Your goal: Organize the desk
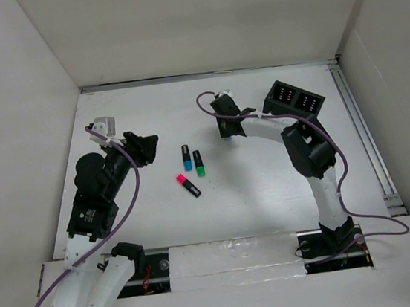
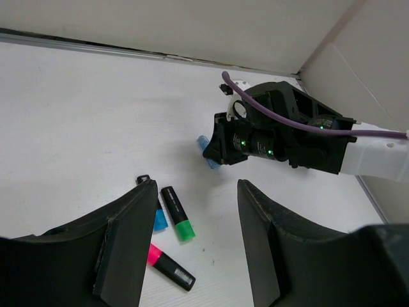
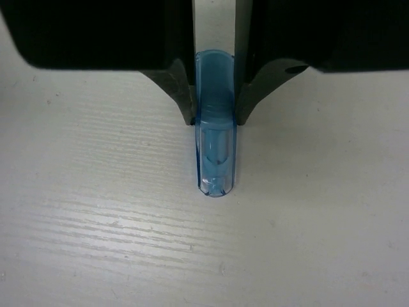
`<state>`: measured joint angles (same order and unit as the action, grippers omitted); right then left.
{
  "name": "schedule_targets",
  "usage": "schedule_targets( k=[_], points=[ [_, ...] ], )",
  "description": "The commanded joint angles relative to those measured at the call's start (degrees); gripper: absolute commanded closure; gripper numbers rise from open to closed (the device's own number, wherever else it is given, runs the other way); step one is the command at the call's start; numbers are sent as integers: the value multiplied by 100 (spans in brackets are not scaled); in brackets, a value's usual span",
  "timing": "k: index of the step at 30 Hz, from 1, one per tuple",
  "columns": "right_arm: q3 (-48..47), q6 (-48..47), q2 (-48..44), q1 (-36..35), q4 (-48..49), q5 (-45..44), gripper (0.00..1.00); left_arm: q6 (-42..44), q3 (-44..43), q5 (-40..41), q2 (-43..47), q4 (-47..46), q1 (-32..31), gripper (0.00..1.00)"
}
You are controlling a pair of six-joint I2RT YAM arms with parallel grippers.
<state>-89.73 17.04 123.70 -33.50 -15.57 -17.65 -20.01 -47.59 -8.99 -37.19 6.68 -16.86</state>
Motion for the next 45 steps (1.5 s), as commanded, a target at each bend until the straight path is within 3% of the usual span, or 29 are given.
schedule_targets(
  k=[1, 3, 7, 13, 16, 23, 35, 39, 40, 42, 45],
  points=[
    [-203, -60, 128, -34, -297, -37, 86, 15, 13, -67, 36, -246, 25, 51],
    [7, -16, -55, -34, -157, 33, 92, 6, 22, -85, 28, -246, 25, 51],
    [612, 80, -986, 71, 483, 191, 93, 15, 22, -102, 1, -255, 25, 51],
    [817, 116, -2462, 764, 960, 17, 93, 15, 22, -59, 19, -246, 25, 51],
    [765, 28, -2666, 1264, 943, -186, 93, 15, 22, -59, 45, -255, 25, 51],
    [756, 28, -2623, 2109, 1004, -388, 92, 15, 13, -68, 19, -255, 25, 51],
    [413, 80, -1955, 2471, 775, -669, 89, 41, 13, 29, -60, -246, 25, 51],
    [457, 168, -1841, 2418, 723, -660, 78, 50, -4, 12, -95, -219, 25, 51],
    [474, 194, -1875, 2366, 714, -739, 73, 50, 4, 20, -78, -228, 25, 51],
    [597, 203, -2015, 2365, 801, -723, 50, 59, 4, 38, -122, -220, 25, 51],
    [702, 221, -2244, 2304, 898, -600, 41, 59, 4, 3, -131, -211, 25, 51]
  ],
)
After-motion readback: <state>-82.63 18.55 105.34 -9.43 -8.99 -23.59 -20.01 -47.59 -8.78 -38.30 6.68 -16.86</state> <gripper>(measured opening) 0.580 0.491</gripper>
